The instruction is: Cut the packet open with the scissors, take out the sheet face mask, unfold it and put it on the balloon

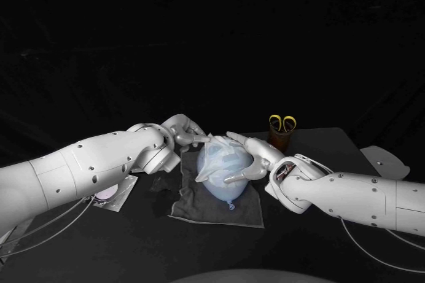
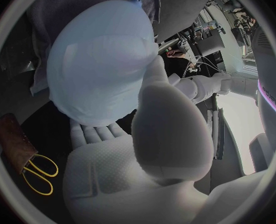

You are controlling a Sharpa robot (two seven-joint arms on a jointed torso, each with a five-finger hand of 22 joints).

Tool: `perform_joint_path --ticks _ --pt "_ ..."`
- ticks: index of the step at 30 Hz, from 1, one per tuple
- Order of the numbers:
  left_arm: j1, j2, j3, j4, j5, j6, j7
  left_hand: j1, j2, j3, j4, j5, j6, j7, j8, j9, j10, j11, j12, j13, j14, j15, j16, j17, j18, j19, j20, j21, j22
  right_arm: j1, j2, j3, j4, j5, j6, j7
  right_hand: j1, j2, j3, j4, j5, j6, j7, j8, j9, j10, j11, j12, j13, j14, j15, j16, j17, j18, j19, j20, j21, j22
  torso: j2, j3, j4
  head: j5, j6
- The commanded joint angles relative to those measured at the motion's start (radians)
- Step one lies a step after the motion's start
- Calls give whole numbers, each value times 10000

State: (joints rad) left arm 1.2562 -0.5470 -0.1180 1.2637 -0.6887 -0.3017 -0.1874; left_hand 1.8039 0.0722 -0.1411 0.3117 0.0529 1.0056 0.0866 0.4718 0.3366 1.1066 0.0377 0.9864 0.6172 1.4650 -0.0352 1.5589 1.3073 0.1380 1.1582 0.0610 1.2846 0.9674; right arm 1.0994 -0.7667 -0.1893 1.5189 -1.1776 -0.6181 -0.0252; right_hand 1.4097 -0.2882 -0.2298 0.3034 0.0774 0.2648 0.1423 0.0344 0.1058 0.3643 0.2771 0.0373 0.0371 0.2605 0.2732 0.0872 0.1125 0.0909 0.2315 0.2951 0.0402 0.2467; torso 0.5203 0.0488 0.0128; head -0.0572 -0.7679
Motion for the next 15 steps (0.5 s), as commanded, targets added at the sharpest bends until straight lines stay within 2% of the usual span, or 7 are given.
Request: perform_joint_path --ticks 1,6,8,9,10,13,15 --pt "9 -28 38 5 123 -257 96 304 -43 782 -208 18 11 71 89 59 363 -225 -117 -2 466 -42 20 1253 -124 96 7 66 30 -43 8 -20 -7 -327 381 -283 116 -40 67 -7 36 -42 1614 15 -1 -26 24 -2 7 -67 2 -70 -18 -90 -56 -20 -50 -13 12 -2 -4 10 -11" --pt "8 -103 86 20 155 -207 29 -9 -422 1675 -217 4 16 79 107 71 405 -247 -173 41 478 -31 11 1277 -125 94 15 86 54 -48 3 -20 -3 -351 407 -333 122 -45 60 -7 33 -51 1614 13 -5 -40 25 -5 5 -90 3 -81 -29 -90 -64 -20 -51 -24 13 1 1 21 -19" --pt "8 -135 97 26 161 -155 -17 -945 -1594 4086 -253 -11 16 143 180 113 473 -283 -186 184 506 -17 -1 1342 -123 97 27 118 84 -50 3 -20 -4 -360 417 -357 125 -48 52 -6 31 -61 1614 11 -9 -54 26 -7 4 -100 4 -87 -35 -91 -71 -19 -52 -32 12 1 4 22 -37" --pt "8 -150 102 24 164 -118 -48 -945 -1594 4086 -253 -11 16 143 180 113 473 -283 -186 184 506 -17 -1 1342 -123 97 27 118 84 -50 5 -20 -7 -364 420 -370 125 -48 52 -6 31 -61 1614 11 -9 -54 26 -7 4 -100 4 -87 -35 -91 -71 -19 -52 -32 12 3 5 22 -42" --pt "8 -160 105 18 165 -85 -74 -1338 -2041 5081 -305 -5 11 135 247 157 504 -269 -164 237 510 -14 -7 1354 -123 96 32 129 89 -50 5 -20 -8 -366 419 -378 125 -48 52 -6 31 -61 1614 11 -9 -54 26 -7 4 -100 4 -87 -35 -91 -71 -19 -52 -32 12 3 5 22 -42" --pt "8 -173 111 -48 169 4 -177 -1856 -2468 6255 -456 19 7 97 378 245 540 -221 -147 280 514 -19 -13 1364 -121 93 37 140 88 -52 9 -20 -2 -373 405 -404 126 -55 33 -6 24 -70 1614 8 -12 -76 27 -11 1 -120 7 -101 -46 -93 -71 -19 -52 -36 4 3 5 39 -52" --pt "9 -155 112 -121 167 54 -241 -2677 -2845 7478 -991 18 -73 108 590 402 567 -221 -133 320 524 -16 -22 1386 -125 116 40 165 108 -53 14 -20 0 -376 392 -420 126 -55 33 -6 24 -70 1614 8 -12 -76 27 -11 1 -120 7 -101 -46 -93 -71 -19 -52 -36 3 6 5 51 -52"
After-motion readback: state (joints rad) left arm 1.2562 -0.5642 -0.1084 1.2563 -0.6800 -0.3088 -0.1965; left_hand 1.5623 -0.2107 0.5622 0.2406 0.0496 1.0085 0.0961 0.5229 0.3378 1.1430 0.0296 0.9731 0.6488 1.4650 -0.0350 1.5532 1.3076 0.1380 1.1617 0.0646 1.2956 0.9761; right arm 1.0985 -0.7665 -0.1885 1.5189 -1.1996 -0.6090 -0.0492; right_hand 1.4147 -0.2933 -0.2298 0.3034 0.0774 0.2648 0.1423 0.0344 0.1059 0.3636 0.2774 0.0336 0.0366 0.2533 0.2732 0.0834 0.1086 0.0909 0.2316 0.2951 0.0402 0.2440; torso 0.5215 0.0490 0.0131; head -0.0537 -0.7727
